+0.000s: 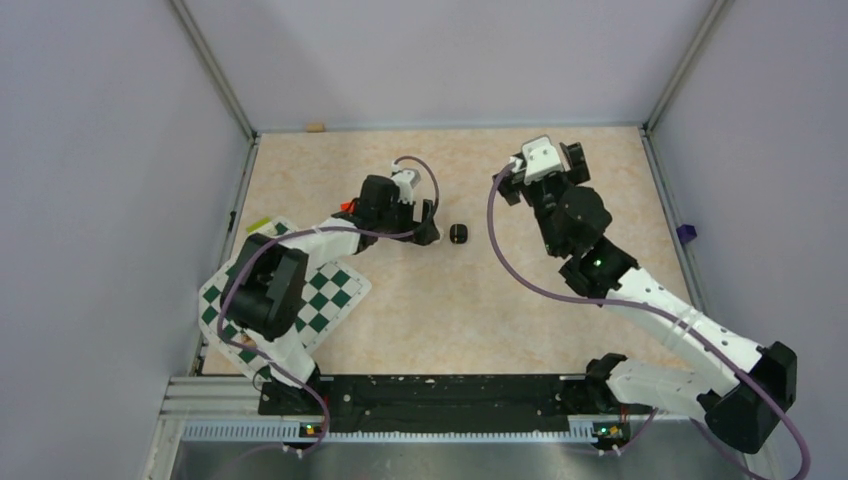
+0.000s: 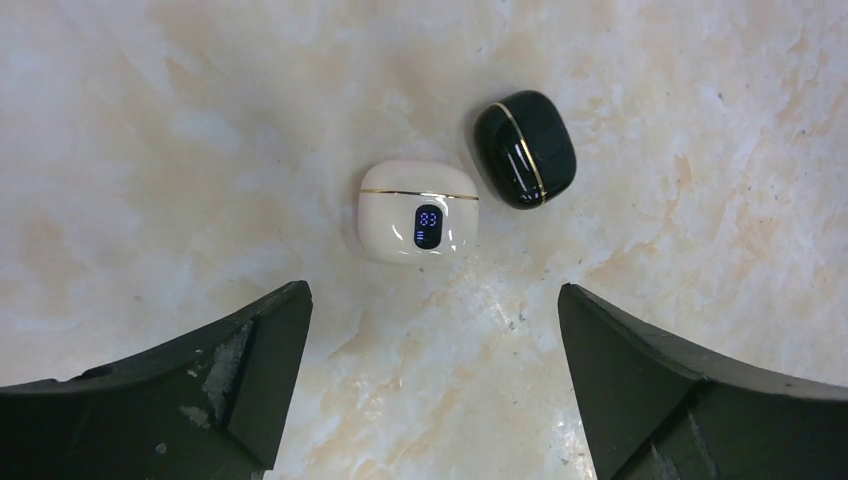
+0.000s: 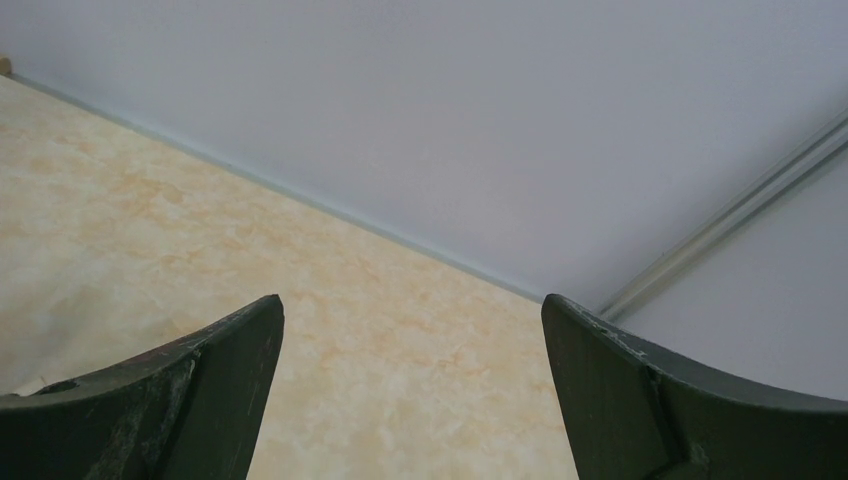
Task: Insert the wireless bluetooth earbuds into the charging case
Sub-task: Place the charging case at the center of the board, then reset both arms
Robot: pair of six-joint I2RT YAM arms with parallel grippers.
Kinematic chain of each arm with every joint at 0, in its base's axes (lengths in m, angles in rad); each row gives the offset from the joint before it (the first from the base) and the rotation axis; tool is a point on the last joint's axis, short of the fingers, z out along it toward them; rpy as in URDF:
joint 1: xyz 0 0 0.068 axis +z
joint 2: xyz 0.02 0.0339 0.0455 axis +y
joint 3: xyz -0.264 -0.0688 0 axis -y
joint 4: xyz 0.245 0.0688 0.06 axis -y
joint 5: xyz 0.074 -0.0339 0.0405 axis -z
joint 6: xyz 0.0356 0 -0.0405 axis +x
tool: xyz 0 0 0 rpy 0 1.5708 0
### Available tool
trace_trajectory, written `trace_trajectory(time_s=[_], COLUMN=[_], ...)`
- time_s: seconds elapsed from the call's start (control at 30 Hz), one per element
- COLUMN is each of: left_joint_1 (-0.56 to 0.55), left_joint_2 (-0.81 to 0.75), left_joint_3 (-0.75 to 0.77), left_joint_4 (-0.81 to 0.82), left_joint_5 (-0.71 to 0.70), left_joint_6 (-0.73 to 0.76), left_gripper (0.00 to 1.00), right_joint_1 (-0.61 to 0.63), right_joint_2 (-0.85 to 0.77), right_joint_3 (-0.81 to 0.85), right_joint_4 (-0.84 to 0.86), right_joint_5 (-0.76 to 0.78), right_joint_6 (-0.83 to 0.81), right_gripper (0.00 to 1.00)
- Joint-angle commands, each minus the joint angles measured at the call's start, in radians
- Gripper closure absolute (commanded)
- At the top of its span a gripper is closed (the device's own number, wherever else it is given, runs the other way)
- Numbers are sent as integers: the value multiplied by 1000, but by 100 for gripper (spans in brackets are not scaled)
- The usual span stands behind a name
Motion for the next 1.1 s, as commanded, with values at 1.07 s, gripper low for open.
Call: trace_trajectory(time_s=[1.07], left_joint_1=[373], left_joint_2=[-1045], left_joint_3=[26], left_joint_4=[-420], left_joint_5=[176], left_joint_6=[397], left_gripper=[1], right_joint_1=[-187], right_joint_2=[-633], right_joint_3=[-158], right_joint_4=[-309], right_joint_5=[-269], right_joint_6=[280], right_gripper=[1])
